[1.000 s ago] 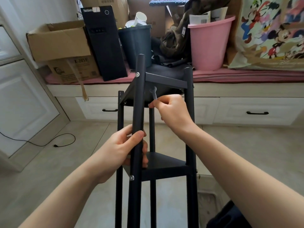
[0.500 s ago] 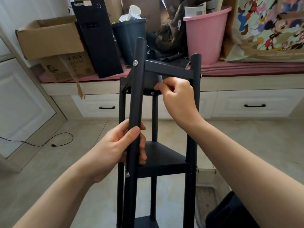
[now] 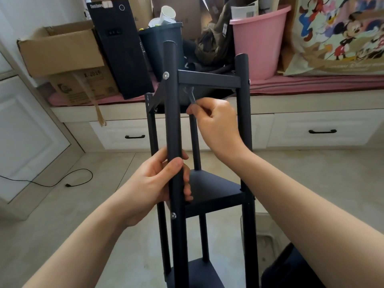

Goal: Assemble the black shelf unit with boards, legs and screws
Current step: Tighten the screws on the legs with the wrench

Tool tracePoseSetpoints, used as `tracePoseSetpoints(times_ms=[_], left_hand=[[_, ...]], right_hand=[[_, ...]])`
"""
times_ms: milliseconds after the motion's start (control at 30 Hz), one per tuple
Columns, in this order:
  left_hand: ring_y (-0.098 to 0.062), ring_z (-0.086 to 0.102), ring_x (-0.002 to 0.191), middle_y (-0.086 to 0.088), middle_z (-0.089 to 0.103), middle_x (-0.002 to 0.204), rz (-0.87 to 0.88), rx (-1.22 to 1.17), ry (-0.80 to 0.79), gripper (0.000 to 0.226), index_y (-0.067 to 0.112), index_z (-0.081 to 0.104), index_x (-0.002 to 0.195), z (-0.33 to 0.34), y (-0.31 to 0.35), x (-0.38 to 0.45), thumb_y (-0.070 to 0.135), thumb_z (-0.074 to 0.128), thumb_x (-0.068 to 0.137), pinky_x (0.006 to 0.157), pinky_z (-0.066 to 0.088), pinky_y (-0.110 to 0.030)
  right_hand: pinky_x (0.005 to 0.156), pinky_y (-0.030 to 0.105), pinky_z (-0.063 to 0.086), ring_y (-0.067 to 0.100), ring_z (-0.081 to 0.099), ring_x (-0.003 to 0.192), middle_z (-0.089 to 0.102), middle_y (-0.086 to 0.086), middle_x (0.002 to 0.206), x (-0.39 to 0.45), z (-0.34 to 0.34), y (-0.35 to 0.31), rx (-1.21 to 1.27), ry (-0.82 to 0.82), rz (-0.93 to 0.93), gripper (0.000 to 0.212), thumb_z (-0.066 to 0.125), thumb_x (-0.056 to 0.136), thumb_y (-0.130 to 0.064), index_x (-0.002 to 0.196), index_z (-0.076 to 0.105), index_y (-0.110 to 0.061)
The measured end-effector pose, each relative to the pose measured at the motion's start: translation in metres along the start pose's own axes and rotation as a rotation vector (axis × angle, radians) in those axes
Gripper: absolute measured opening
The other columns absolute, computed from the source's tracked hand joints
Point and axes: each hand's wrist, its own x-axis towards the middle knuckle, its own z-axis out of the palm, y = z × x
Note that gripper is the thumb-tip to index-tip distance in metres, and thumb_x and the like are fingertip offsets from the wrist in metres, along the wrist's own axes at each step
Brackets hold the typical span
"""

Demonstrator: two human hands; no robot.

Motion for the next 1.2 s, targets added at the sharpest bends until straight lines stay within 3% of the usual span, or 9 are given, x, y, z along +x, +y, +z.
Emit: tracePoseSetpoints(times_ms=[200,367,467,633,767,867,1000,1067,1200], left_hand=[[-0.024,0.064,0.068,-0.006,0.06,0.08,0.0,0.041,0.002,0.038,0.017,0.056,0.112,-0.001,-0.001,0.0,0.042,0.06,0.084,0.071,0.061,-0.045],[-0.026,0.065,0.07,-0.005,0.061,0.081,0.018,0.075,-0.018,0.02,0.027,0.062,0.101,0.001,-0.003,0.0,0.041,0.058,0.088,0.074,0.061,-0.048],[-0.026,0.065,0.07,-0.005,0.061,0.081,0.015,0.07,-0.02,0.019,0.028,0.063,0.1,0.001,-0.003,0.0,0.041,0.058,0.088,0.074,0.061,-0.048],[-0.027,0.066,0.071,-0.005,0.061,0.082,0.013,0.077,-0.033,0.015,0.027,0.063,0.101,-0.002,-0.003,-0.002,0.041,0.06,0.096,0.075,0.061,-0.049],[-0.029,0.066,0.072,-0.006,0.061,0.082,0.008,0.088,-0.042,0.017,0.027,0.062,0.102,-0.005,-0.003,-0.003,0.04,0.058,0.091,0.074,0.061,-0.047],[-0.029,0.066,0.072,-0.005,0.061,0.083,0.008,0.091,-0.052,0.017,0.027,0.062,0.102,-0.007,-0.004,-0.004,0.039,0.058,0.091,0.074,0.061,-0.047],[-0.029,0.066,0.072,-0.006,0.061,0.083,0.008,0.086,-0.054,0.016,0.027,0.062,0.102,-0.008,-0.005,-0.004,0.038,0.058,0.09,0.074,0.061,-0.047],[-0.029,0.066,0.072,-0.006,0.061,0.083,0.005,0.081,-0.056,0.016,0.026,0.062,0.101,-0.009,-0.006,-0.004,0.037,0.059,0.09,0.075,0.061,-0.047],[-0.029,0.067,0.072,-0.007,0.061,0.083,0.004,0.084,-0.063,0.015,0.027,0.062,0.1,-0.01,-0.005,-0.004,0.037,0.058,0.09,0.076,0.061,-0.051]], right_hand=[[0.053,0.011,0.035,-0.002,0.05,0.051,0.049,-0.017,0.049,0.002,-0.001,-0.003,0.025,0.017,-0.023,0.021,0.056,0.096,-0.01,0.087,0.075,-0.007],[0.051,0.01,0.035,0.0,0.049,0.049,0.049,-0.018,0.048,0.001,0.001,-0.002,0.01,0.029,-0.052,0.021,0.057,0.096,-0.01,0.086,0.074,-0.009],[0.052,0.011,0.034,0.004,0.048,0.051,0.049,-0.014,0.05,0.0,0.003,-0.002,-0.027,0.043,-0.094,0.024,0.06,0.095,-0.011,0.073,0.07,-0.014],[0.057,0.033,0.045,0.019,0.055,0.055,0.06,0.0,0.055,0.005,0.01,0.001,-0.06,0.085,-0.13,0.028,0.061,0.095,-0.014,0.069,0.071,-0.01],[0.059,0.033,0.047,0.021,0.059,0.057,0.064,0.003,0.058,0.007,0.014,0.006,-0.081,0.108,-0.173,0.026,0.061,0.095,-0.013,0.072,0.073,-0.006],[0.052,0.017,0.032,0.012,0.045,0.047,0.048,-0.009,0.049,0.008,0.018,0.007,-0.116,0.143,-0.203,0.031,0.063,0.094,-0.013,0.063,0.065,-0.01],[0.051,0.025,0.025,0.012,0.029,0.043,0.027,-0.012,0.044,0.008,0.027,0.003,-0.19,0.186,-0.2,0.04,0.064,0.095,-0.017,0.06,0.044,-0.023],[0.053,0.027,0.025,0.015,0.028,0.047,0.029,-0.01,0.047,0.008,0.03,0.003,-0.209,0.212,-0.198,0.038,0.062,0.095,-0.018,0.059,0.049,-0.019],[0.053,0.033,0.034,0.023,0.037,0.055,0.05,0.004,0.055,0.007,0.035,0.002,-0.226,0.252,-0.182,0.033,0.061,0.096,-0.02,0.067,0.066,-0.006]])
